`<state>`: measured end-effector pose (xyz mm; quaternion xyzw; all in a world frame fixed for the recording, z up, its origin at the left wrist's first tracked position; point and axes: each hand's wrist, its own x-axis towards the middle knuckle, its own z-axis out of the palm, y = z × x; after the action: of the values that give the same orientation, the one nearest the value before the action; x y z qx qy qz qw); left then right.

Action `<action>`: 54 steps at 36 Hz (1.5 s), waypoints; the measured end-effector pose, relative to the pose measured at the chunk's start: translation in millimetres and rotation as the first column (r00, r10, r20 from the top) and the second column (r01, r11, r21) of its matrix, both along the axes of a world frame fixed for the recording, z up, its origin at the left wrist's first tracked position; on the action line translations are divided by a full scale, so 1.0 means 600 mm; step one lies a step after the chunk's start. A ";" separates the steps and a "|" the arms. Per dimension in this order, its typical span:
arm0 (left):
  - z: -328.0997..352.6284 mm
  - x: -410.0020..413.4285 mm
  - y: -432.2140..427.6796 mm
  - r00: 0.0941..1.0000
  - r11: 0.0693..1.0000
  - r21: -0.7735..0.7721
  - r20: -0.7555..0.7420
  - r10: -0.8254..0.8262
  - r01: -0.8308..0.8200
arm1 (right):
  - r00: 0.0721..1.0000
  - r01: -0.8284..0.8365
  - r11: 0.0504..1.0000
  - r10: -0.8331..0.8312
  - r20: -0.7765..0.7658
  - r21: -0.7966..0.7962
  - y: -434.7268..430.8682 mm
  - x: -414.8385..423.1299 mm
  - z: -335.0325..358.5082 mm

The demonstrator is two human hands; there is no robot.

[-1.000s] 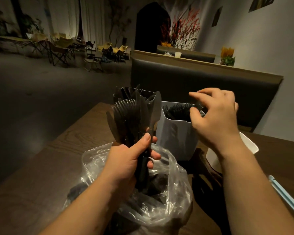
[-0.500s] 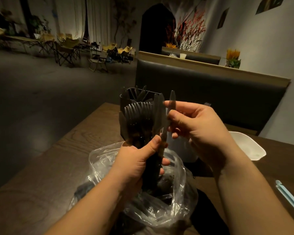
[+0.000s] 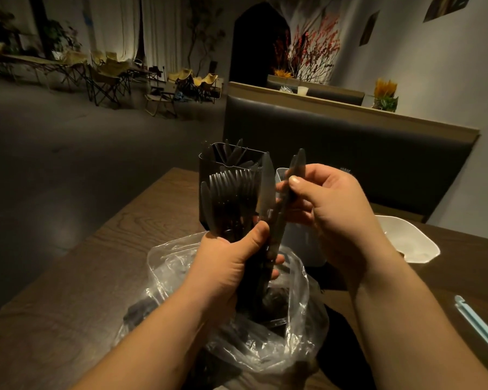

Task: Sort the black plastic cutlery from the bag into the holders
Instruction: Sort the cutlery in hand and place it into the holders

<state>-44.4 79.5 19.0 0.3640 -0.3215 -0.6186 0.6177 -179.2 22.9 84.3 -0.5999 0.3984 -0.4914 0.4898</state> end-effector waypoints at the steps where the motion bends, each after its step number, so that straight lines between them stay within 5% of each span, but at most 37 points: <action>1: 0.000 0.000 0.000 1.000 1.000 -0.008 -0.014 0.009 -0.009 | 0.999 0.010 1.000 -0.011 0.044 0.023 0.000 0.000 0.001; 18: -0.009 0.012 -0.005 0.992 0.986 0.118 0.040 -0.121 0.115 | 0.989 -0.151 0.976 0.148 0.026 0.155 0.002 -0.016 0.005; 28: -0.016 0.013 -0.013 0.994 0.985 0.151 0.059 -0.092 0.082 | 0.984 -0.163 0.976 0.172 -0.055 0.144 -0.001 -0.010 -0.002; 41: -0.016 0.011 -0.016 0.997 0.994 0.084 0.038 0.062 -0.065 | 0.993 -0.110 0.984 0.103 0.056 0.138 -0.001 0.002 -0.005; 48: -0.012 0.020 -0.025 0.959 0.954 0.111 0.077 0.272 -0.279 | 0.984 0.137 0.989 -0.129 0.119 -0.053 0.003 -0.007 0.031; 54: -0.010 0.019 -0.026 0.959 0.957 0.131 0.150 0.239 -0.259 | 0.907 0.378 0.879 -0.289 0.307 -0.291 -0.031 0.013 0.094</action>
<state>-33.2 63.7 13.0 0.4870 -0.2662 -0.5324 0.6392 -171.4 4.4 140.8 -0.5296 0.3381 -0.7038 0.3315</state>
